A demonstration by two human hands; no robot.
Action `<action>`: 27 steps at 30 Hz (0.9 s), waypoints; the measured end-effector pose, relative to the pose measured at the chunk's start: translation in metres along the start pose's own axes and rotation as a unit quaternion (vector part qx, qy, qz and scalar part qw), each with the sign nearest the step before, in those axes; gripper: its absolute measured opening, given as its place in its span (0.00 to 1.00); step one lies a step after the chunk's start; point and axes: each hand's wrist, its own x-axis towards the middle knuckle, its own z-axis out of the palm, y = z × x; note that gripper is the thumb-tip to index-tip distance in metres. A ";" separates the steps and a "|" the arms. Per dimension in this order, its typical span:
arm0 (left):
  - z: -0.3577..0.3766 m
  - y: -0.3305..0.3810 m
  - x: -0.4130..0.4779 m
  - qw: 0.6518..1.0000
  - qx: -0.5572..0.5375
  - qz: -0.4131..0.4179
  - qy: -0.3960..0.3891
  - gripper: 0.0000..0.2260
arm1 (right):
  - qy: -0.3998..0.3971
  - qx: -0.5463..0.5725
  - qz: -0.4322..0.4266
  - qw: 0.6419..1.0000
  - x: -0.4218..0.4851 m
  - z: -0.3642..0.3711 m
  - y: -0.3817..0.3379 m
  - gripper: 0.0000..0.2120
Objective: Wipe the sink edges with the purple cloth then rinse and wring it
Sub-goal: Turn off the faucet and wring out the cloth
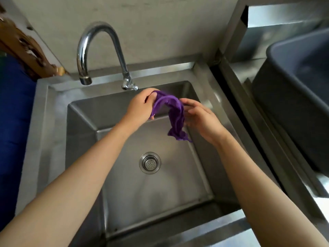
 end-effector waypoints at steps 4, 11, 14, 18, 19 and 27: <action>-0.006 0.039 -0.003 0.989 0.026 0.041 -0.138 0.10 | 0.004 -0.172 -0.047 0.984 -0.014 0.000 -0.028 0.12; -0.011 0.089 0.006 0.959 -0.121 0.028 -0.255 0.09 | 0.061 -0.253 -0.129 0.957 -0.045 -0.005 -0.067 0.07; -0.017 0.105 0.010 0.940 -0.114 0.018 -0.320 0.16 | 0.089 -0.108 -0.124 0.982 -0.062 -0.003 -0.085 0.01; -0.010 0.131 0.008 0.923 -0.185 0.025 -0.335 0.19 | 0.076 -0.120 -0.127 0.982 -0.081 -0.007 -0.117 0.03; -0.006 0.139 0.007 0.919 -0.201 0.026 -0.337 0.18 | 0.072 -0.131 -0.130 0.980 -0.085 -0.008 -0.127 0.06; 0.019 0.201 0.012 0.928 -0.123 0.087 -0.340 0.18 | 0.202 -0.021 -0.215 0.955 -0.121 -0.036 -0.201 0.06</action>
